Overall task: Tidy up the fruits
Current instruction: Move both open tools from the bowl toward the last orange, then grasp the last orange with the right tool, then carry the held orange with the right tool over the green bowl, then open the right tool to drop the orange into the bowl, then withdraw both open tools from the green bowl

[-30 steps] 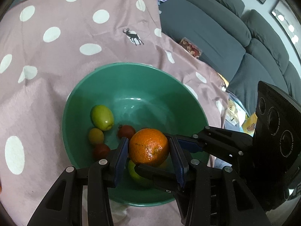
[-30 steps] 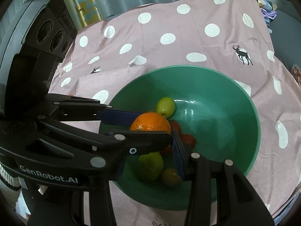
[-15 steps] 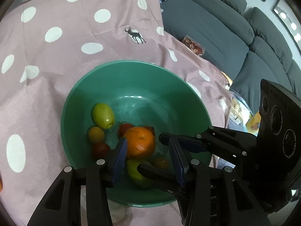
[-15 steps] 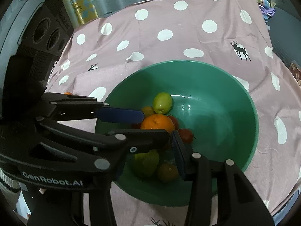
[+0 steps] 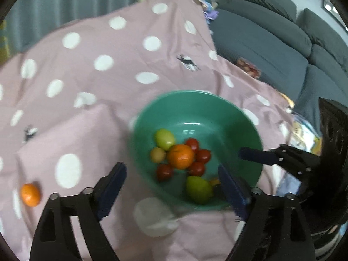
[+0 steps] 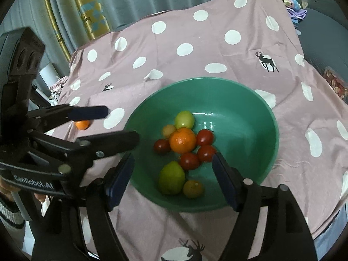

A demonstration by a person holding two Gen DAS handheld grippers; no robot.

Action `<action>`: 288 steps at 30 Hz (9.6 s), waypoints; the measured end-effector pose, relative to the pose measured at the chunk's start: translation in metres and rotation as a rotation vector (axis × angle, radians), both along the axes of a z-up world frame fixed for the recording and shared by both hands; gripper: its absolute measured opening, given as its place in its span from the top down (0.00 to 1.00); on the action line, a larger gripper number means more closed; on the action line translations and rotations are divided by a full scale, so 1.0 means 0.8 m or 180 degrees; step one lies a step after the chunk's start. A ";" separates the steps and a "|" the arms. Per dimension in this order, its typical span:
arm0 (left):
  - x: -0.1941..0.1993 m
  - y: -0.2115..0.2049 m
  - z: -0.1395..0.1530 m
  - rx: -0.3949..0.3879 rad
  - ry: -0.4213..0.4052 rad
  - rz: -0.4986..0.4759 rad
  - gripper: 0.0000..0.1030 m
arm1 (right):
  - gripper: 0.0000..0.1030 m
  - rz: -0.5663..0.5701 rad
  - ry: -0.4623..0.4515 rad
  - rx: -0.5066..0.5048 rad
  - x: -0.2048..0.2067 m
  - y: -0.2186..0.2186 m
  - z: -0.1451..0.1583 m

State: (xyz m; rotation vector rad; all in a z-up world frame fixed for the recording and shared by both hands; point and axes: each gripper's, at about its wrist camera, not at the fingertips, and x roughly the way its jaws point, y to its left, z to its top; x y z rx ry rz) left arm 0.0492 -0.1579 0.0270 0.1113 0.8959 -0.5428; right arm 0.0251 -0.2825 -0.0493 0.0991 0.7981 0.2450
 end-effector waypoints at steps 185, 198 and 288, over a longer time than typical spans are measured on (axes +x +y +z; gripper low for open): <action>-0.006 -0.010 0.030 -0.0466 0.0124 -0.0394 0.53 | 0.55 0.0499 -0.0391 0.0508 0.007 0.026 0.026; 0.006 -0.081 -0.002 -0.0326 0.0328 -0.0633 0.53 | 0.55 0.0188 -0.0187 0.0627 0.009 -0.027 -0.009; -0.047 -0.013 0.057 0.0498 -0.0353 0.0526 0.01 | 0.09 -0.0117 -0.0227 -0.0522 -0.036 -0.010 0.050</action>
